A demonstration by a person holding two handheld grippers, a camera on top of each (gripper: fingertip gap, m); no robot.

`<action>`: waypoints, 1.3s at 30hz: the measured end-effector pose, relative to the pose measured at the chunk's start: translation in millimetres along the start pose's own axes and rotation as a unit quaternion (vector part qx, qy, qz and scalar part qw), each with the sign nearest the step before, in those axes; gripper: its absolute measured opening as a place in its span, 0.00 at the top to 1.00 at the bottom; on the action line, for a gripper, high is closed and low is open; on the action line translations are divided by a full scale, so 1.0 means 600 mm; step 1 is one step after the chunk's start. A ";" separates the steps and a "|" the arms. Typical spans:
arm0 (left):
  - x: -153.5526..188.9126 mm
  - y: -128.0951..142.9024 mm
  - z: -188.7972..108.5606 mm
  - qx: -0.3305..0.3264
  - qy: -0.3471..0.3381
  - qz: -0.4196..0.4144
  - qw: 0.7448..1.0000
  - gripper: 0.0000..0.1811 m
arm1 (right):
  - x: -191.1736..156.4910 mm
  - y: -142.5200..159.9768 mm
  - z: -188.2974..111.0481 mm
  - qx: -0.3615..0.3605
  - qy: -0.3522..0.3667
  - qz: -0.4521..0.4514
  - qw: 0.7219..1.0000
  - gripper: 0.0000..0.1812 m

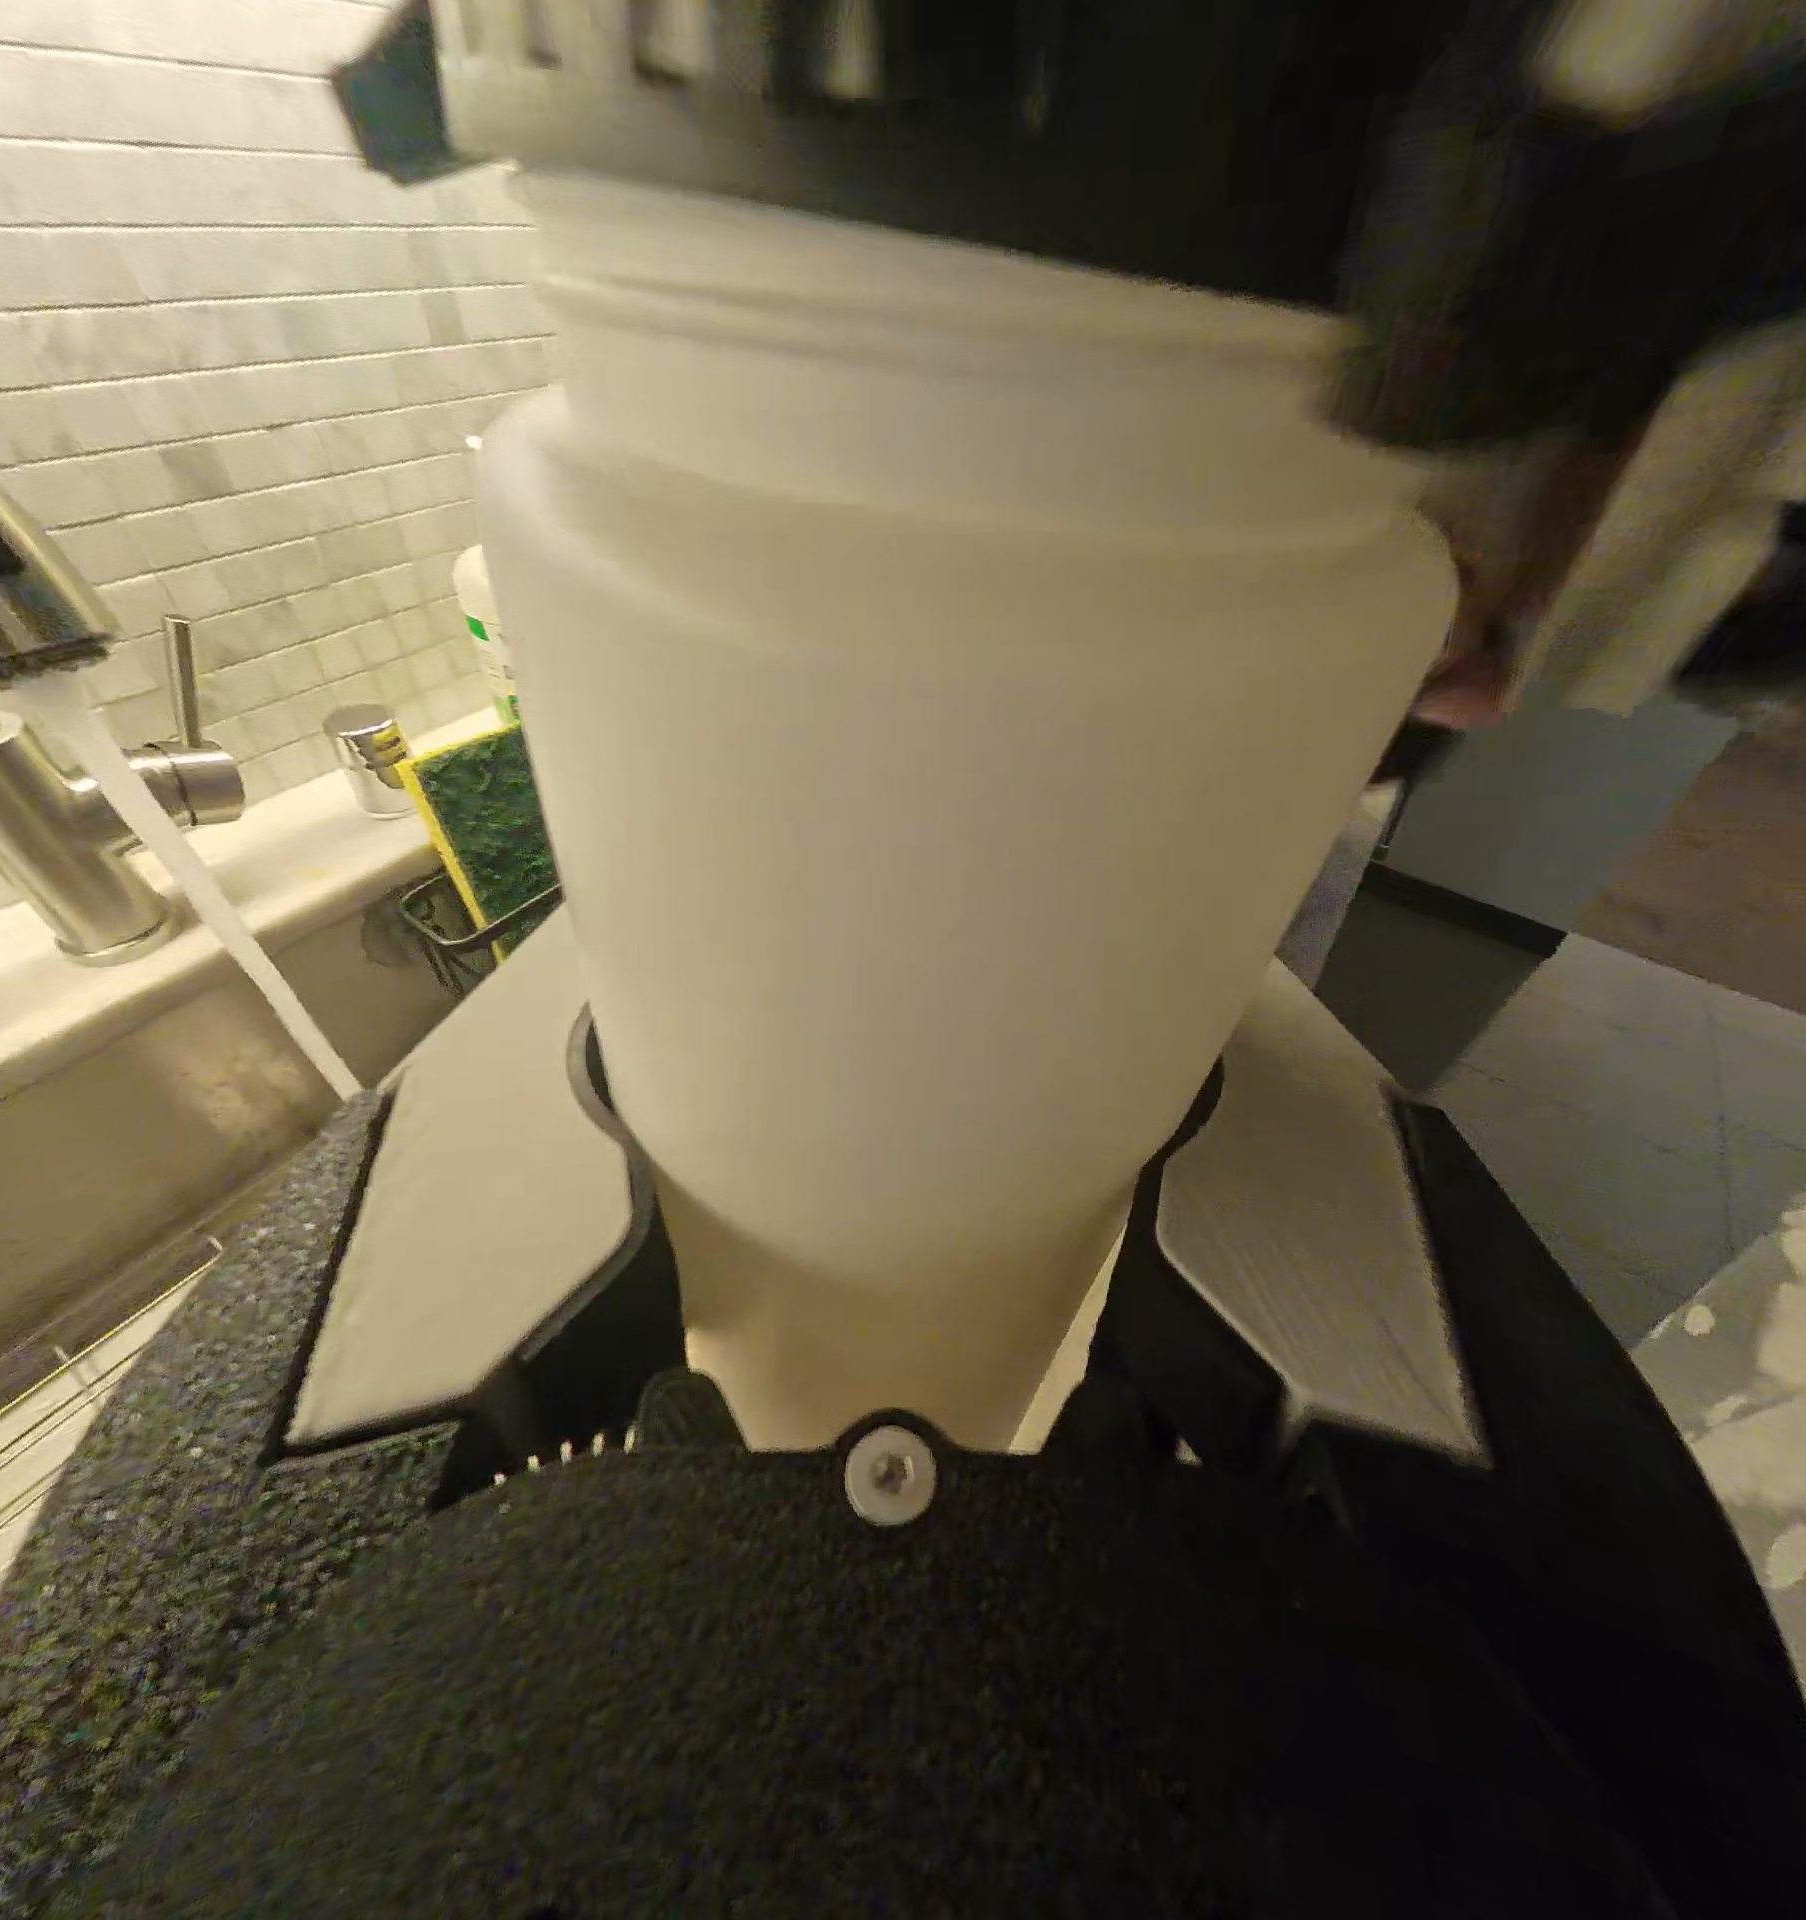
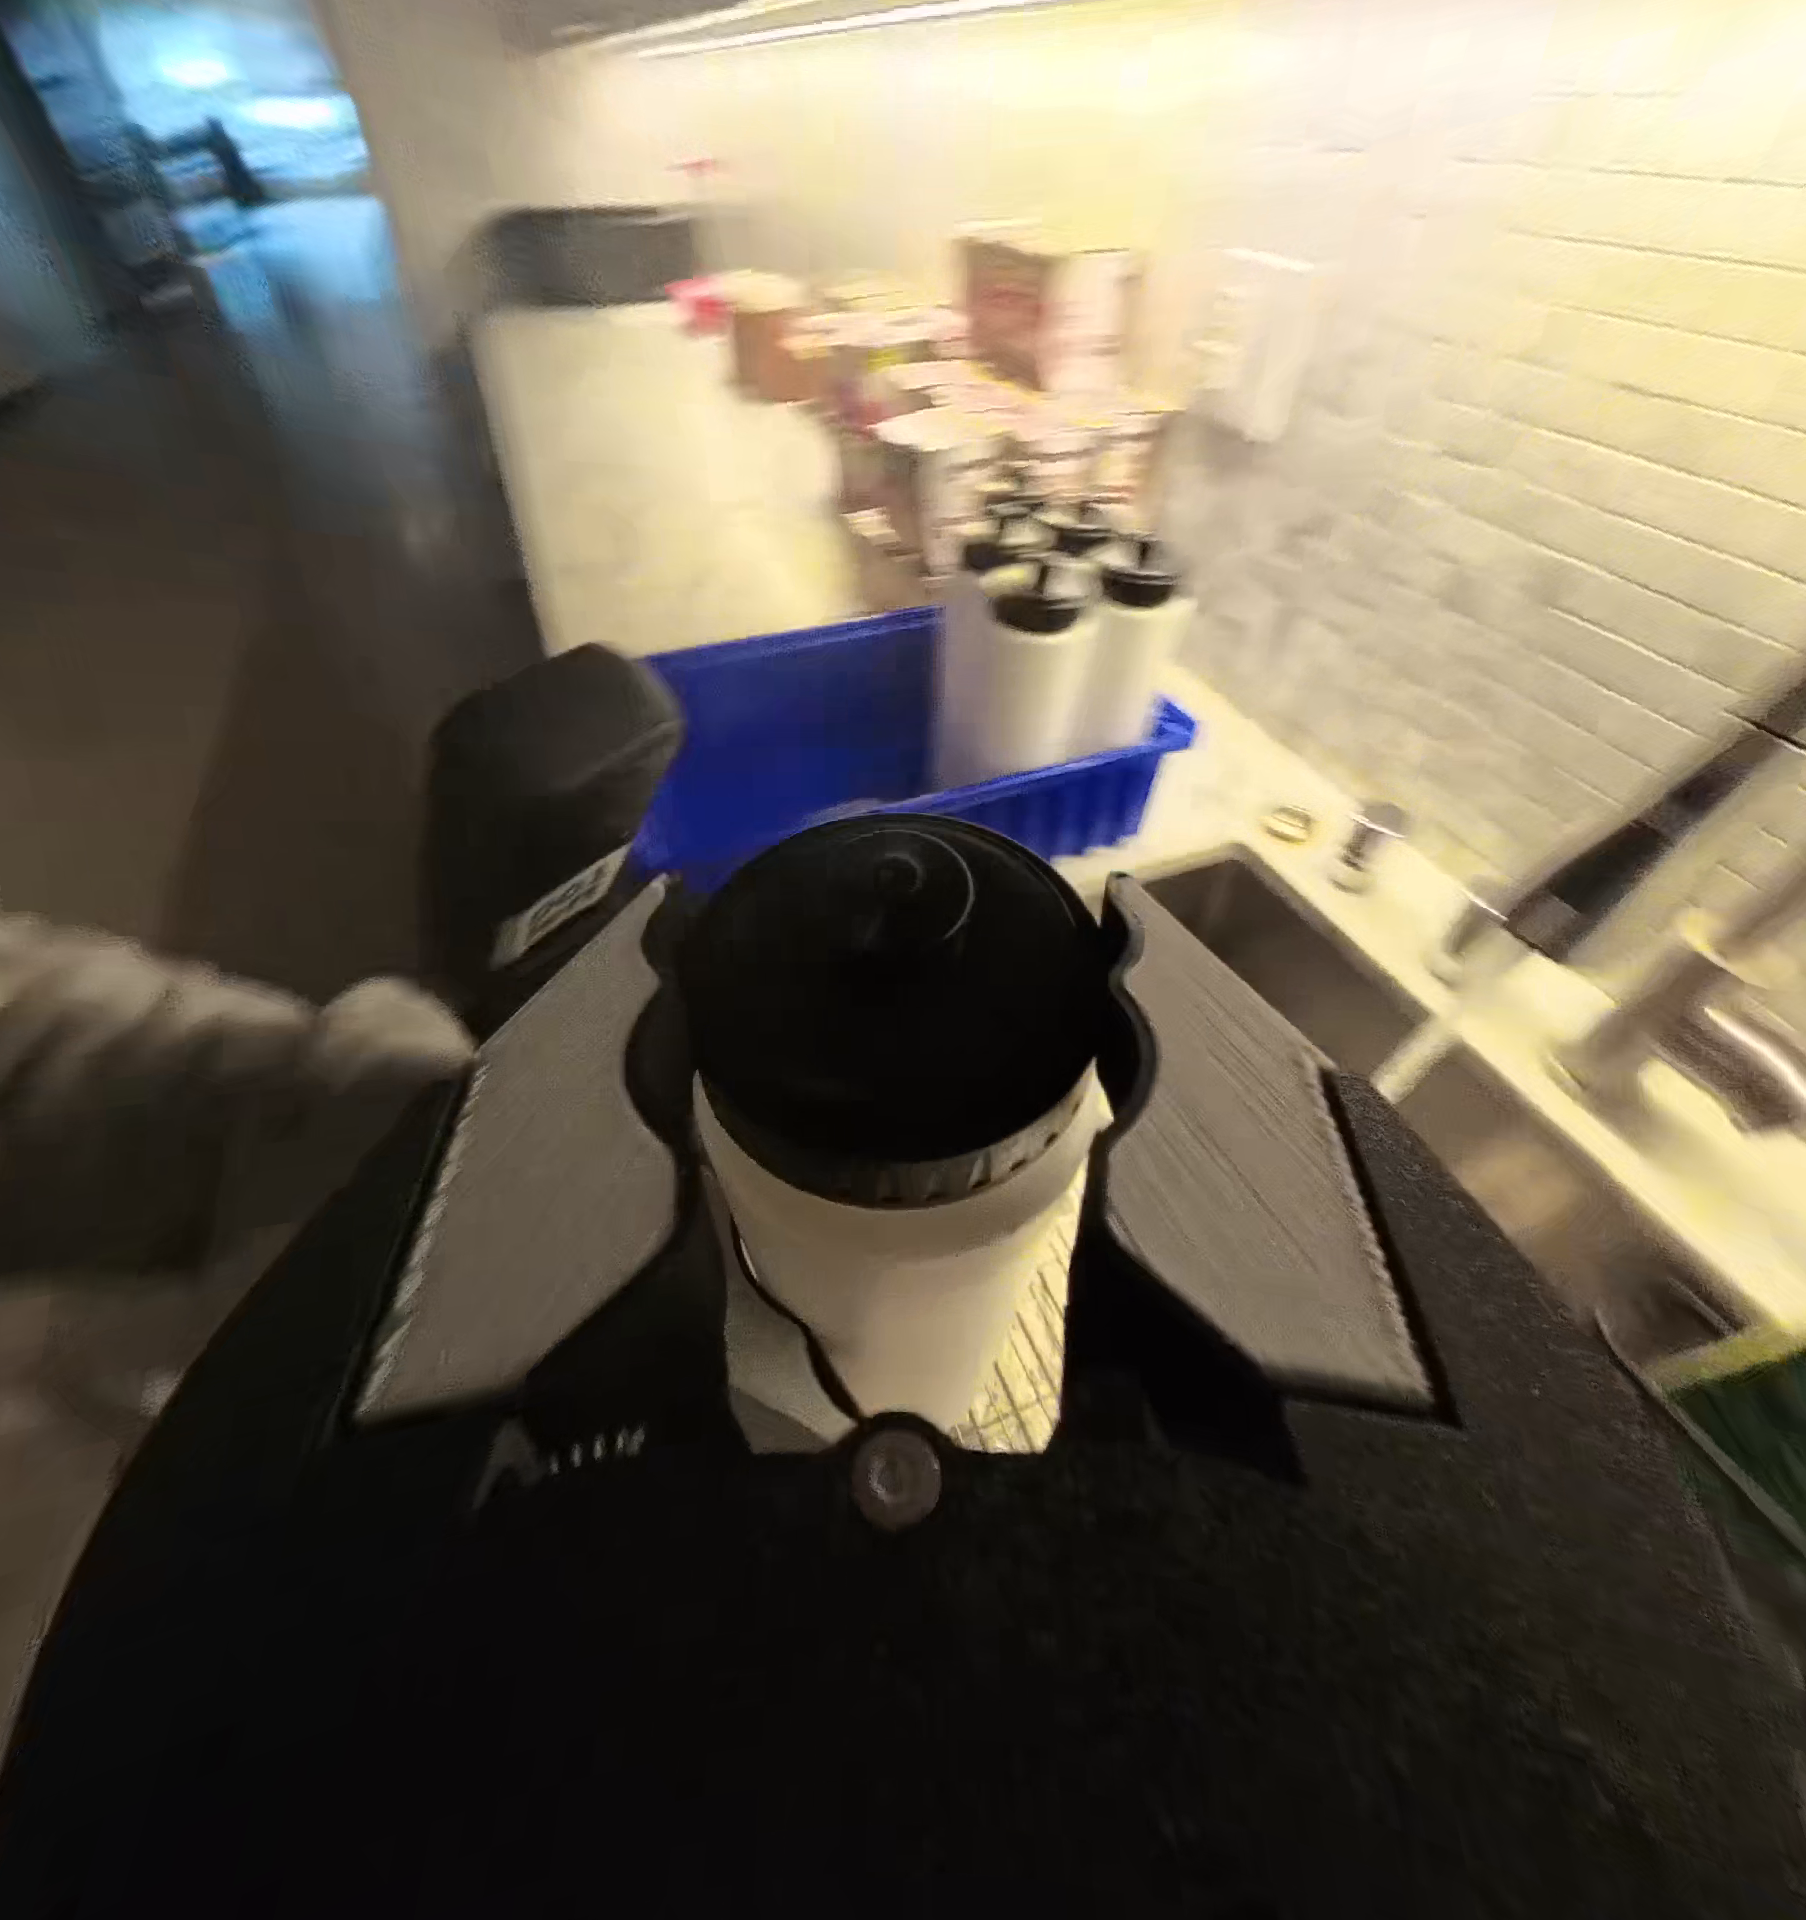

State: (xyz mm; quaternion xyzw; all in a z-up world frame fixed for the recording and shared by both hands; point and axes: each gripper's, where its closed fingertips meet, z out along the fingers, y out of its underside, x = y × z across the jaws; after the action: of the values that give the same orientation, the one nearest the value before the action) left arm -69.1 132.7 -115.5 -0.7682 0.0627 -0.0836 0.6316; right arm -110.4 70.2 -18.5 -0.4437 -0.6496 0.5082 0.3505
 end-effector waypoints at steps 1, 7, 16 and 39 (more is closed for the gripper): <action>-0.002 -0.005 0.002 -0.001 -0.005 0.002 1.000 0.43 | 0.009 -0.004 -0.004 0.006 0.055 0.020 0.998 0.57; 0.019 -0.049 0.009 0.017 0.011 -0.007 1.000 0.43 | 0.008 -0.066 -0.042 0.024 0.042 -0.041 0.998 0.45; 0.075 -0.100 0.004 0.033 0.053 0.001 0.998 0.43 | -0.054 -0.057 -0.092 -0.061 -0.302 -0.117 0.944 0.56; 0.121 -0.106 -0.021 0.023 0.073 -0.023 0.997 0.43 | -0.086 -0.069 -0.117 -0.030 -0.283 -0.089 0.955 0.53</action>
State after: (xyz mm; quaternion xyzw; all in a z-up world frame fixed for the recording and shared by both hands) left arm -1.2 118.5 -47.3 -0.7463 0.0887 -0.1557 0.6411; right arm -37.5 42.9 38.4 -0.2321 -0.7738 0.5602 0.1830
